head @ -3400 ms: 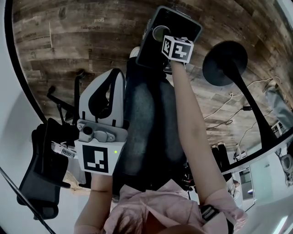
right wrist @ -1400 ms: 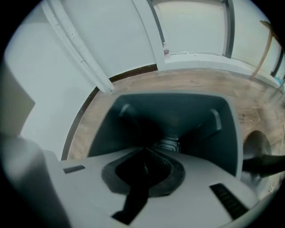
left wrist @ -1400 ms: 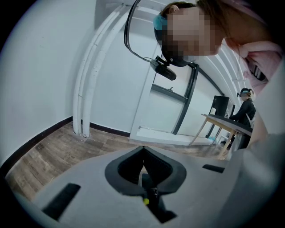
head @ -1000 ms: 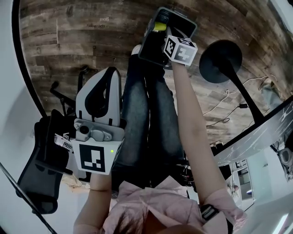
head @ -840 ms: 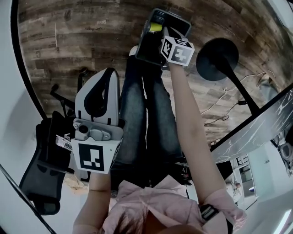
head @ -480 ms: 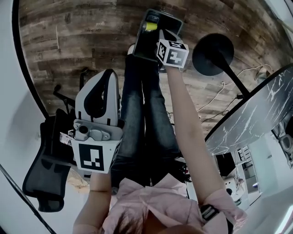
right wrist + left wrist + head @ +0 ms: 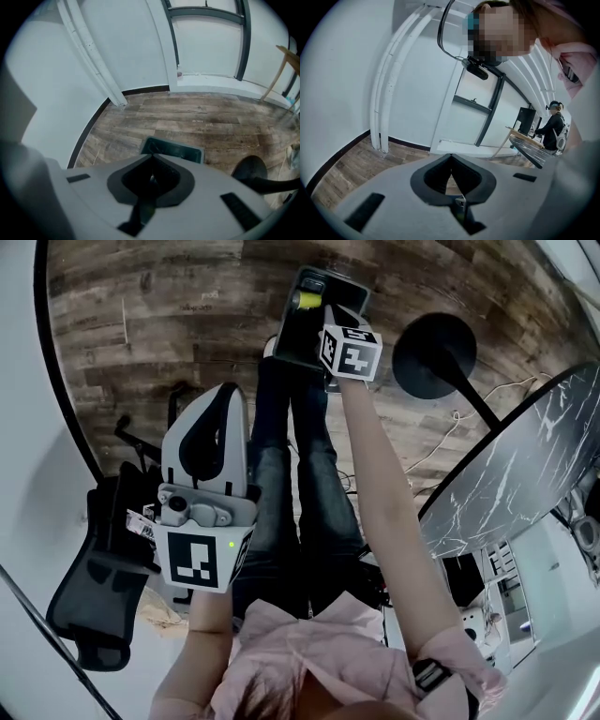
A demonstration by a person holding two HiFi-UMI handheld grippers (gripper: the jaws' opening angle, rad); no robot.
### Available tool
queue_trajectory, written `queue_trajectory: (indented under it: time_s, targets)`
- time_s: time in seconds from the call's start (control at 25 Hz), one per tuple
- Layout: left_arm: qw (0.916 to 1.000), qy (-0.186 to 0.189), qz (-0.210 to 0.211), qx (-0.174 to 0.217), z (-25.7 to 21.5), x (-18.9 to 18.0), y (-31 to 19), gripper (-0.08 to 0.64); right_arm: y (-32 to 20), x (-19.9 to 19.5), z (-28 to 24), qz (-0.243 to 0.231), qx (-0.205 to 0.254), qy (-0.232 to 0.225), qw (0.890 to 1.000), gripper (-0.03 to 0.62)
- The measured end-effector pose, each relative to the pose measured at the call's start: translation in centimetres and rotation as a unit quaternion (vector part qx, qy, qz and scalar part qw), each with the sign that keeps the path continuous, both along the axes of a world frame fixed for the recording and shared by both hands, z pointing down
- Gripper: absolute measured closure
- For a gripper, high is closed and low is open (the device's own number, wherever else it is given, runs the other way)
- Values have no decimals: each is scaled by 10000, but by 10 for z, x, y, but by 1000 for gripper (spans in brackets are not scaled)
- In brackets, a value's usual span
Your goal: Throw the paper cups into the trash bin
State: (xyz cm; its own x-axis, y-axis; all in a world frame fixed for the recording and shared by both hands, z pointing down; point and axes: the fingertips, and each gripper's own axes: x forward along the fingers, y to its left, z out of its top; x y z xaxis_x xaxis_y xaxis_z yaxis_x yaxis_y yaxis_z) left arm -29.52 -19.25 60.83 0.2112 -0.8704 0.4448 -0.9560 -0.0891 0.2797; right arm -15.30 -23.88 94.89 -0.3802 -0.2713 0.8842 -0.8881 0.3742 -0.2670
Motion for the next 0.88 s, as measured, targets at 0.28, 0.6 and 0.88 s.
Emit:
queue_trajectory:
  time_s: [0.28,0.6,0.88]
  targets:
    - [9999,-42,-41,95,-11,-4,-5,545,1,-1,-2,-3,-14,19,10000,561]
    - [9998,-20,-3,198,-19,-2,-6,545,2,-7,-16,-32,99,-34,9999,561]
    - [9992,-28,125,380,-35,5,-8,545,-11,-8,-57,-38,397,-170,9991,561]
